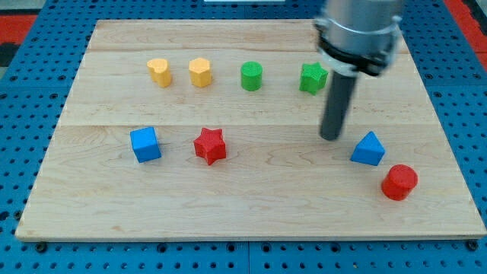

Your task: Move the red star to the left of the red circle

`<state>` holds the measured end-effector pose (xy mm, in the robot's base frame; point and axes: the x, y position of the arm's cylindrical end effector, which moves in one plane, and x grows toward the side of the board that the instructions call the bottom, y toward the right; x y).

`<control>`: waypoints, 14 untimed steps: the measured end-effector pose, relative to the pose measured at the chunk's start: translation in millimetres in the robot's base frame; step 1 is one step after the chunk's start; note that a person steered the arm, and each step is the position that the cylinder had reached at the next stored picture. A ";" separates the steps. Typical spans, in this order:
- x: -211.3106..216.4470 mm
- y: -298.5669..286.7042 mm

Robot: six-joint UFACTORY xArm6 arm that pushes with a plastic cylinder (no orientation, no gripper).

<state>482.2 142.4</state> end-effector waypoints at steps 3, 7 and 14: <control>11.3 -60.3; -16.4 -283.9; -28.5 -140.4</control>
<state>453.7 2.0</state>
